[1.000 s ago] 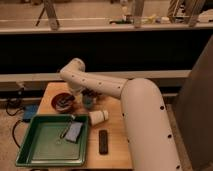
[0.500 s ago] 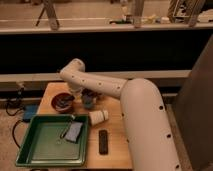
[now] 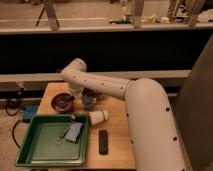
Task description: Wipe red bowl with brush
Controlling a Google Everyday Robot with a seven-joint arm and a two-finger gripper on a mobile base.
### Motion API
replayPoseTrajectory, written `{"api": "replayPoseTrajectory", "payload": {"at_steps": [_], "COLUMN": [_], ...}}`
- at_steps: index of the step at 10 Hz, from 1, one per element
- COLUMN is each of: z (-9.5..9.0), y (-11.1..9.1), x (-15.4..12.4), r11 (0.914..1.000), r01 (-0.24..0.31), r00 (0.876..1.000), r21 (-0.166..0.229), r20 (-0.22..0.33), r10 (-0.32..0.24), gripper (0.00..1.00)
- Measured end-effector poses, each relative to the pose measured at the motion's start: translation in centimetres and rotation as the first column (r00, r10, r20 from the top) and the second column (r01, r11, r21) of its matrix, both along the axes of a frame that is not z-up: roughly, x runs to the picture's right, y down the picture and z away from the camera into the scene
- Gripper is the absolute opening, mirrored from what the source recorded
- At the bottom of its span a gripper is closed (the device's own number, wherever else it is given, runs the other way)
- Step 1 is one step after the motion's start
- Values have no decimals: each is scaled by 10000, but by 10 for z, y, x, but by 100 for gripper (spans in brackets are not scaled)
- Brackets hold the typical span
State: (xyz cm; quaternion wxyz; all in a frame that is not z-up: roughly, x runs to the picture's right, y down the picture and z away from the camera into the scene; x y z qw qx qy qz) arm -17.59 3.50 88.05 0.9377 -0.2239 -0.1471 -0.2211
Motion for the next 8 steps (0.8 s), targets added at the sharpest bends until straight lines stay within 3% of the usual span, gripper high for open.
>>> {"api": "replayPoseTrajectory", "payload": {"at_steps": [5, 8], "z": [-7, -9], "y": [-8, -10], "x": [2, -7], "r11": [9938, 9747], "r01": [765, 1855], "r00": [9924, 9803], "r21": [-806, -1249], "r20": [1026, 919], "r10": [-680, -1748], "gripper": [0, 0]}}
